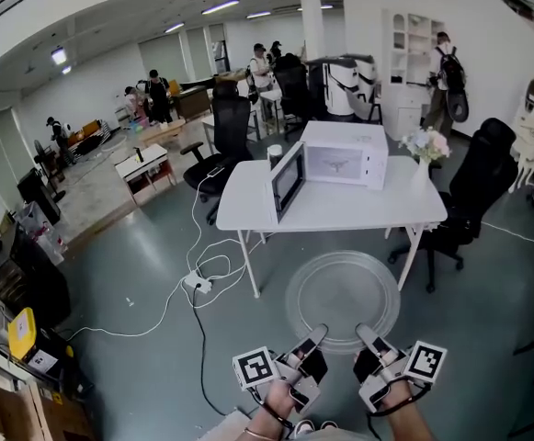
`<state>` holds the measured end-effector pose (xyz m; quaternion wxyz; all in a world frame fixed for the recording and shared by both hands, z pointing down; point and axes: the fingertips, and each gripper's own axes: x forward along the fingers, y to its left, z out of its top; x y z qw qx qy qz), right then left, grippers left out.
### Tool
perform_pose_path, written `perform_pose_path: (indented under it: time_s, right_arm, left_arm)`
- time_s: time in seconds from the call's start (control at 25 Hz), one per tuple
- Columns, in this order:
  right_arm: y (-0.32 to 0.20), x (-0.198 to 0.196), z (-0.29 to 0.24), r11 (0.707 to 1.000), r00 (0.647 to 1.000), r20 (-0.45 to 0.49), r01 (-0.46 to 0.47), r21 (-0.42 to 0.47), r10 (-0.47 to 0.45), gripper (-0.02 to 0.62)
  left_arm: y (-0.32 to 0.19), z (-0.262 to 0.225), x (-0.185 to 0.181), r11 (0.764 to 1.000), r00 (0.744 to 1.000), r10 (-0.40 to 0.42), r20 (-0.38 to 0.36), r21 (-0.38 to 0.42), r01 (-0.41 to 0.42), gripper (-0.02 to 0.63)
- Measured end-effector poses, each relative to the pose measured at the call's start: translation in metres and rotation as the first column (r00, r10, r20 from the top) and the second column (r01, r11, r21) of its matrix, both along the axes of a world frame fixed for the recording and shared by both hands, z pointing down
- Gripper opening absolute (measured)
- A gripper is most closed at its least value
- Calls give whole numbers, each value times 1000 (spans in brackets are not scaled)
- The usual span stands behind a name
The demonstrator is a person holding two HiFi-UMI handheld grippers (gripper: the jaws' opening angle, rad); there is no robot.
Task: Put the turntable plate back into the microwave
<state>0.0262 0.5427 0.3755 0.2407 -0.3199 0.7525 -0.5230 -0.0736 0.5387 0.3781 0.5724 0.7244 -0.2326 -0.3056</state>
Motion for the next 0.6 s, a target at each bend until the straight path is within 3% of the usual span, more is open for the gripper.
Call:
perform_pose_path:
  time_s: [0.6]
  right_arm:
    - [-32, -12, 4, 999, 999, 29, -41, -16, 42, 52]
  left_arm:
    - [-36, 5, -11, 999, 999, 38, 32, -3, -38, 61]
